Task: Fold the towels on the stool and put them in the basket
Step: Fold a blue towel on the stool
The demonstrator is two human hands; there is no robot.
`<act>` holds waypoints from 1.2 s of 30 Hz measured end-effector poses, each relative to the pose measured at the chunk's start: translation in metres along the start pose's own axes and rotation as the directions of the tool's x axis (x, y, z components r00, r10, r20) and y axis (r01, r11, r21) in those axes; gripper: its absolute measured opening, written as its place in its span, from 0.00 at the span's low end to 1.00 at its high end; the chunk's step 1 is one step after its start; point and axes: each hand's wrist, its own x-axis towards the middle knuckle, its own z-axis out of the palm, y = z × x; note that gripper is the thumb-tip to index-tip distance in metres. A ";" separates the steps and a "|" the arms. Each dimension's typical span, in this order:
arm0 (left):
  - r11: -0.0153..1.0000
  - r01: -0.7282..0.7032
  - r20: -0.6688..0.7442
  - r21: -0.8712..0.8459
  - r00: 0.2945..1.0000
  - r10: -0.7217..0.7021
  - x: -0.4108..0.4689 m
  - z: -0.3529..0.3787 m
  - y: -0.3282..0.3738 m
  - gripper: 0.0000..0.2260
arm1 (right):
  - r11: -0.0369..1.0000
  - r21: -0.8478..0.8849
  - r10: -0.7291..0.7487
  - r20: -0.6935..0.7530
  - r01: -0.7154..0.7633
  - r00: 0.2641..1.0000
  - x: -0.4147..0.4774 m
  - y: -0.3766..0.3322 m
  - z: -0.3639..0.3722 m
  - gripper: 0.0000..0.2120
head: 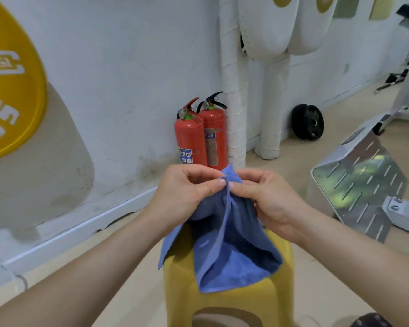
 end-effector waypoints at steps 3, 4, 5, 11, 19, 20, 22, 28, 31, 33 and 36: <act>0.999 -0.027 -0.016 0.023 1.000 0.027 0.000 -0.001 0.000 0.04 | 0.991 -0.119 -0.071 -0.032 0.066 0.997 -0.003 -0.001 0.001 0.08; 0.999 -0.034 -0.017 0.024 0.999 0.034 -0.001 0.000 0.001 0.04 | 0.985 -0.153 -0.091 -0.045 0.083 0.995 -0.004 -0.001 0.002 0.07; 0.999 -0.036 -0.017 0.021 0.999 0.037 -0.002 0.001 0.002 0.04 | 0.977 -0.186 -0.111 -0.054 0.099 0.992 -0.004 -0.002 0.003 0.06; 0.999 0.001 -0.061 -0.045 0.998 -0.004 -0.003 0.002 0.004 0.05 | 0.941 -0.278 -0.214 -0.042 0.194 0.976 -0.007 -0.005 0.006 0.07; 0.993 0.024 -0.076 -0.120 0.997 -0.033 -0.003 0.004 0.004 0.07 | 0.888 -0.335 -0.341 -0.018 0.316 0.940 -0.009 -0.002 0.007 0.09; 0.993 0.026 -0.049 -0.112 0.998 -0.031 -0.002 0.003 0.004 0.08 | 0.875 -0.349 -0.358 -0.003 0.335 0.934 -0.009 -0.002 0.007 0.09; 0.996 0.032 0.011 -0.085 0.999 -0.031 -0.002 0.002 0.005 0.10 | 0.857 -0.369 -0.376 0.026 0.359 0.926 -0.009 -0.002 0.008 0.11; 0.993 -0.096 0.010 0.074 0.995 0.096 -0.001 -0.002 0.007 0.07 | 0.846 -0.398 -0.364 0.053 0.354 0.930 -0.008 -0.002 0.007 0.10; 0.966 -0.179 -0.013 0.185 0.983 0.184 0.004 -0.001 0.008 0.08 | 0.800 -0.513 -0.333 0.051 0.311 0.941 -0.002 -0.002 0.006 0.12; 0.976 -0.162 -0.080 0.143 0.981 0.175 0.009 -0.001 0.012 0.09 | 0.705 -0.678 -0.288 -0.001 0.211 0.958 0.009 0.002 -0.005 0.15; 0.989 -0.144 -0.259 0.014 0.955 0.143 0.025 -0.013 0.017 0.09 | 0.578 -0.816 -0.173 -0.132 -0.008 0.976 0.022 0.008 -0.034 0.16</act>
